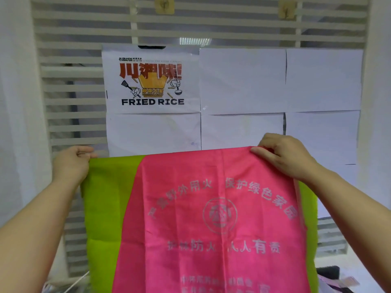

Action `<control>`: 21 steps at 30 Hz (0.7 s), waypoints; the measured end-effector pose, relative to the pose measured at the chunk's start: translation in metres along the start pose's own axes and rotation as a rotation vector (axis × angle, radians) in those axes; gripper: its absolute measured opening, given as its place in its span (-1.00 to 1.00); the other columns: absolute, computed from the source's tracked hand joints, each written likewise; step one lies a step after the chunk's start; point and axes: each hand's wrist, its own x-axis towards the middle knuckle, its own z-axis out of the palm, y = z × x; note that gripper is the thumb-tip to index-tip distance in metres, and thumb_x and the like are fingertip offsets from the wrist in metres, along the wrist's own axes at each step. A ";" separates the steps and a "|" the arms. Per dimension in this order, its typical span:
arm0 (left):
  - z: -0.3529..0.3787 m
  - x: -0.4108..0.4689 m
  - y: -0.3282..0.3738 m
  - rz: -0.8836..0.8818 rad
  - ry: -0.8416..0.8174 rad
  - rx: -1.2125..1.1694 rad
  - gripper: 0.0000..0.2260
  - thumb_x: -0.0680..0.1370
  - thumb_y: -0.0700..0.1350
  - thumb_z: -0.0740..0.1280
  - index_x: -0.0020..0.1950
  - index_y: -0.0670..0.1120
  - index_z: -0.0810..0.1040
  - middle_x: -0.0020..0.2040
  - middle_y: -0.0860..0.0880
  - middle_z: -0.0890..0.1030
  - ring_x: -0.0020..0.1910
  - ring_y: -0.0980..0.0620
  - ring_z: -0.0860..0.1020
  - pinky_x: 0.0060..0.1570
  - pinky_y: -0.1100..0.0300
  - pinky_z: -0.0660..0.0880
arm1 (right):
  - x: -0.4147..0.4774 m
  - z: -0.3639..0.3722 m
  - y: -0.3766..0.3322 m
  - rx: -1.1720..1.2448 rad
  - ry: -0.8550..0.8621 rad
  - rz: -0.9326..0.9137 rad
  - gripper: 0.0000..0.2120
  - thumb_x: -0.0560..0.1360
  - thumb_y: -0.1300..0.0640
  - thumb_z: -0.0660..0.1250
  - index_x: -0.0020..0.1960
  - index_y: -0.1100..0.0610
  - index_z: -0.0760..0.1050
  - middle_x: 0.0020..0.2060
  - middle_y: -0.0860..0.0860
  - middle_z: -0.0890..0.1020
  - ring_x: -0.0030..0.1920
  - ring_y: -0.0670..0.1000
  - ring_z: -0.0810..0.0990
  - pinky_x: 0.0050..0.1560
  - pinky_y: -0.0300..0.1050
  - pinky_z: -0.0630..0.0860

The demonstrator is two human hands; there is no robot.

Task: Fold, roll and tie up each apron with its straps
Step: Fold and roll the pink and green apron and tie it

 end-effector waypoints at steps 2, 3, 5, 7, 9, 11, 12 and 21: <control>0.004 0.004 -0.004 0.011 -0.101 0.272 -0.77 0.62 -0.27 0.18 0.15 -0.23 0.60 0.20 -0.22 0.58 0.18 -0.22 0.51 0.09 0.12 0.41 | 0.007 -0.002 -0.006 0.062 -0.084 0.009 -0.58 0.59 -0.13 0.18 -0.35 0.09 0.39 -0.39 -0.02 0.46 -0.34 -0.01 0.44 -0.25 -0.10 0.29; 0.007 0.005 -0.005 -0.014 -0.224 0.410 -0.76 0.63 -0.25 0.17 0.15 -0.22 0.61 0.23 -0.23 0.56 0.19 -0.22 0.50 0.12 0.07 0.40 | 0.010 -0.002 -0.010 0.090 -0.136 0.028 -0.58 0.60 -0.06 0.17 -0.38 0.09 0.33 -0.43 -0.01 0.43 -0.38 -0.03 0.40 -0.27 -0.13 0.24; 0.012 -0.001 -0.004 -0.022 -0.476 0.684 -0.69 0.66 -0.09 0.12 0.24 -0.17 0.57 0.32 -0.20 0.50 0.27 -0.18 0.46 0.22 0.06 0.37 | 0.015 -0.001 -0.017 0.081 -0.215 0.030 -0.58 0.62 -0.02 0.15 -0.39 0.07 0.27 -0.47 -0.05 0.40 -0.40 -0.05 0.38 -0.29 -0.15 0.25; 0.025 -0.009 0.001 0.045 -0.580 0.816 -0.46 0.60 0.25 -0.03 0.35 -0.02 0.50 0.40 -0.11 0.44 0.38 -0.15 0.37 0.39 -0.05 0.23 | 0.017 0.005 -0.024 0.028 -0.261 0.012 -0.58 0.62 -0.06 0.12 -0.38 0.04 0.28 -0.47 -0.08 0.41 -0.36 -0.02 0.41 -0.24 -0.07 0.32; 0.041 -0.033 0.020 0.191 -0.637 0.542 -0.30 0.45 0.47 -0.06 0.38 0.09 0.45 0.41 0.03 0.43 0.42 -0.06 0.33 0.46 -0.10 0.11 | 0.019 0.011 -0.031 0.016 -0.279 0.002 -0.57 0.62 -0.09 0.11 -0.39 0.01 0.26 -0.47 -0.08 0.41 -0.37 -0.07 0.41 -0.24 -0.04 0.34; 0.056 -0.072 0.052 0.323 -0.812 0.200 -0.30 0.37 0.49 0.10 0.39 0.15 0.38 0.28 0.20 0.50 0.30 0.15 0.43 0.41 0.05 0.22 | 0.021 0.016 -0.039 0.029 -0.292 -0.009 -0.57 0.62 -0.10 0.11 -0.40 0.01 0.25 -0.48 -0.08 0.39 -0.39 -0.12 0.38 -0.25 -0.06 0.31; 0.059 -0.091 0.069 0.328 -0.928 0.095 -0.30 0.33 0.47 0.20 0.38 0.16 0.37 0.15 0.25 0.55 0.16 0.25 0.50 0.30 0.19 0.33 | 0.021 0.018 -0.042 0.026 -0.295 -0.017 -0.57 0.62 -0.10 0.11 -0.40 0.01 0.25 -0.48 -0.07 0.39 -0.39 -0.12 0.38 -0.26 -0.06 0.31; 0.092 -0.120 0.065 0.192 -1.444 -0.189 -0.54 0.32 0.00 0.50 0.18 -0.07 0.53 0.13 0.01 0.61 0.11 0.18 0.57 0.22 0.20 0.43 | 0.008 0.007 -0.033 0.122 -0.260 0.028 -0.57 0.61 -0.10 0.13 -0.38 0.09 0.30 -0.48 -0.03 0.40 -0.40 -0.04 0.38 -0.27 -0.09 0.32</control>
